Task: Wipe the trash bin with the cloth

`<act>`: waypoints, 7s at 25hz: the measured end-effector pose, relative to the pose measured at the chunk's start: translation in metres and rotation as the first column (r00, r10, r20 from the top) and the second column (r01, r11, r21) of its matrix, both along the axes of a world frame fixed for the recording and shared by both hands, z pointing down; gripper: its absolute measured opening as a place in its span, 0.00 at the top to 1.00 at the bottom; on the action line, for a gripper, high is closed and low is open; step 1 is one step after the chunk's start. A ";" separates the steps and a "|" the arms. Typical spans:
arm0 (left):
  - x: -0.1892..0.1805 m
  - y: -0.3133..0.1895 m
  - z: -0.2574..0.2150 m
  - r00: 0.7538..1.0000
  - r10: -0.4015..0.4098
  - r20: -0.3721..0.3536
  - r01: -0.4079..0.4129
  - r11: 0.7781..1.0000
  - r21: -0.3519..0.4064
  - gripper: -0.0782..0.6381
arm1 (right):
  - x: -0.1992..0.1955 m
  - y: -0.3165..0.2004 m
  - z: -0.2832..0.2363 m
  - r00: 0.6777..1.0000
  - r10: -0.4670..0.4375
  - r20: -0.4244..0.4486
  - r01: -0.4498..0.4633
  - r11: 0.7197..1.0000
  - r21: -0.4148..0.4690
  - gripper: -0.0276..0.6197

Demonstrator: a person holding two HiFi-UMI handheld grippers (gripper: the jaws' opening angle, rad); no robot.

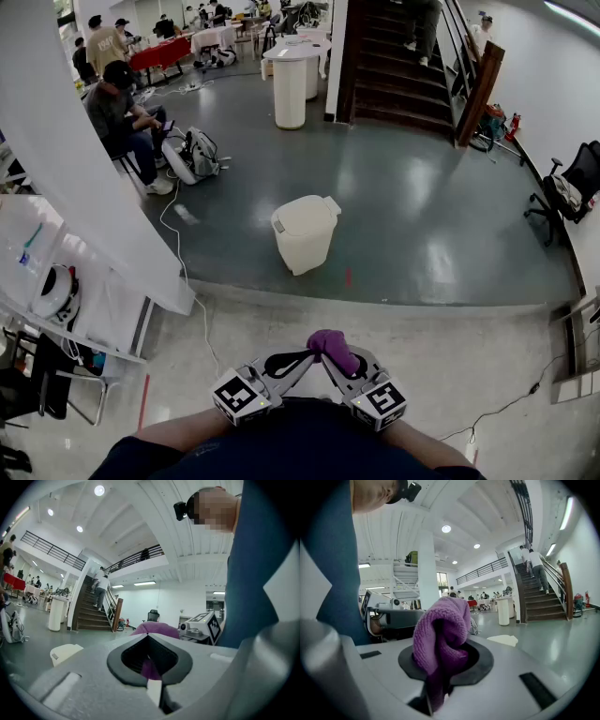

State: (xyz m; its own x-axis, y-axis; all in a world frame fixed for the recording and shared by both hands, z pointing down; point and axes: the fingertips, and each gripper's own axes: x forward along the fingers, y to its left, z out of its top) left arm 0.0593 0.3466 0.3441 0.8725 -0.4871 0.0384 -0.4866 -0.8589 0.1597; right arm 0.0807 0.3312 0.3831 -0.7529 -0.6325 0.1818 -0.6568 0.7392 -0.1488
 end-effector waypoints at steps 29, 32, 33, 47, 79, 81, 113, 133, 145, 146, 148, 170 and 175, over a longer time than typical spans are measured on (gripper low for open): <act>0.051 -0.022 0.009 0.997 -0.069 0.025 0.069 0.998 0.000 0.90 | 0.056 -0.023 0.014 0.999 -0.034 0.030 0.035 0.999 -0.009 0.84; 0.057 -0.029 0.012 0.996 -0.089 0.024 0.089 0.996 -0.003 0.90 | 0.065 -0.029 0.018 0.999 -0.039 0.031 0.040 0.999 -0.013 0.84; 0.059 -0.031 0.012 0.995 -0.094 0.024 0.094 0.996 -0.005 0.90 | 0.067 -0.031 0.019 0.999 -0.042 0.028 0.042 0.999 -0.013 0.84; 0.022 -0.131 0.021 0.998 -0.061 -0.028 0.061 0.998 -0.004 0.90 | 0.043 -0.126 0.028 0.999 0.023 -0.031 -0.024 1.000 -0.011 0.84; -0.056 -0.397 0.033 0.993 -0.118 -0.030 0.116 0.991 -0.066 0.90 | -0.040 -0.387 0.041 0.999 -0.023 -0.034 0.020 0.997 -0.070 0.84; -0.052 -0.405 0.037 0.990 -0.140 -0.027 0.138 0.988 -0.073 0.90 | -0.035 -0.398 0.046 0.999 -0.039 -0.035 0.036 0.996 -0.078 0.84; -0.081 -0.546 0.121 0.949 -0.315 -0.034 0.310 0.946 -0.098 0.90 | -0.033 -0.614 0.178 0.972 0.000 -0.236 -0.023 0.995 -0.092 0.84; -0.108 -0.577 0.188 0.931 -0.366 0.007 0.361 0.914 -0.188 0.90 | -0.036 -0.764 0.353 0.817 0.000 -0.577 -0.065 0.994 -0.091 0.84; -0.138 -0.559 0.205 0.914 -0.406 0.016 0.399 0.888 -0.228 0.89 | -0.117 -0.752 0.370 0.760 -0.101 -0.642 0.075 0.995 -0.067 0.84; -0.139 -0.557 0.206 0.913 -0.407 0.016 0.399 0.888 -0.227 0.89 | -0.130 -0.744 0.370 0.758 -0.120 -0.641 0.101 0.993 -0.066 0.84; -0.141 -0.554 0.207 0.913 -0.408 0.017 0.400 0.887 -0.228 0.90 | -0.157 -0.728 0.371 0.751 -0.162 -0.640 0.161 0.985 -0.060 0.84; -0.073 -0.552 0.208 0.940 -0.340 -0.002 0.330 0.914 -0.236 0.90 | -0.098 -0.691 0.368 0.708 -0.209 -0.675 0.267 0.963 -0.018 0.84; -0.045 -0.552 0.212 0.953 -0.304 0.006 0.296 0.922 -0.249 0.90 | -0.027 -0.713 0.368 0.731 -0.112 -0.673 0.138 0.990 -0.014 0.84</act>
